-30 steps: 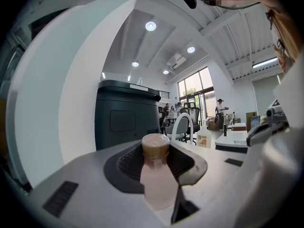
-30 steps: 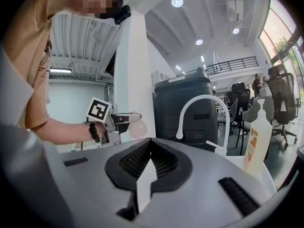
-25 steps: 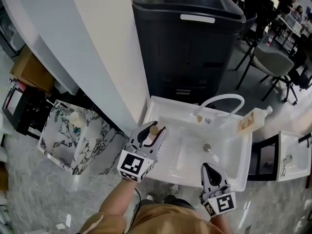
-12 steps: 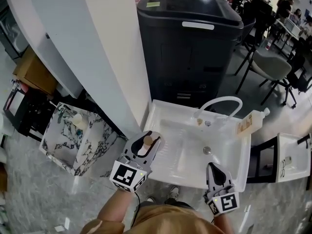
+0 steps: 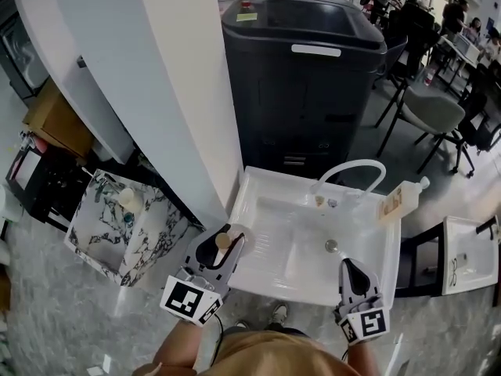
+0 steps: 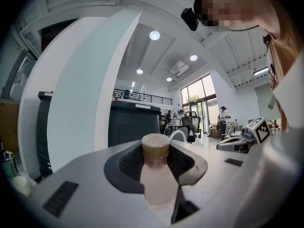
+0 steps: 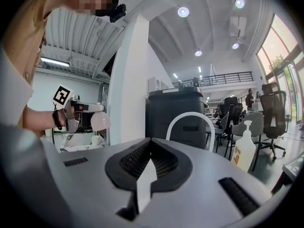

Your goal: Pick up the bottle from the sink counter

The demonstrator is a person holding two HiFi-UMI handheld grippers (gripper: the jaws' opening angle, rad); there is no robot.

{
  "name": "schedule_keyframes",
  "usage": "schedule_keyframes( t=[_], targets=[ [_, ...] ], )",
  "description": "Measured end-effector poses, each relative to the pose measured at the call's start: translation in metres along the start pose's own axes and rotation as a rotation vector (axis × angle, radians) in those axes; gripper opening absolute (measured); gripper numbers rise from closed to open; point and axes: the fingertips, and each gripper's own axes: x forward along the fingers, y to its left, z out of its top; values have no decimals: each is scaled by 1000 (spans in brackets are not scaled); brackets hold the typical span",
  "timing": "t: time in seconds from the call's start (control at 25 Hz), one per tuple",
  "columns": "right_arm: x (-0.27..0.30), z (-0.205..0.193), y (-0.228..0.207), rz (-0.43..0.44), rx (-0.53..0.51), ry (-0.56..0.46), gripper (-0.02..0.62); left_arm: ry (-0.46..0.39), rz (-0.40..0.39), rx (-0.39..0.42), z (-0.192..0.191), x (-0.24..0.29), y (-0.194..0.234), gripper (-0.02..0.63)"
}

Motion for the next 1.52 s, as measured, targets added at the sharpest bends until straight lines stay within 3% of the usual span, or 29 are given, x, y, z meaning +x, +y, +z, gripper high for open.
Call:
schedule_keyframes(
  t=[1.52],
  targets=[
    [-15,12,-25,-92,-18,-18,0,14,133,-15,24,-98,22,127]
  ],
)
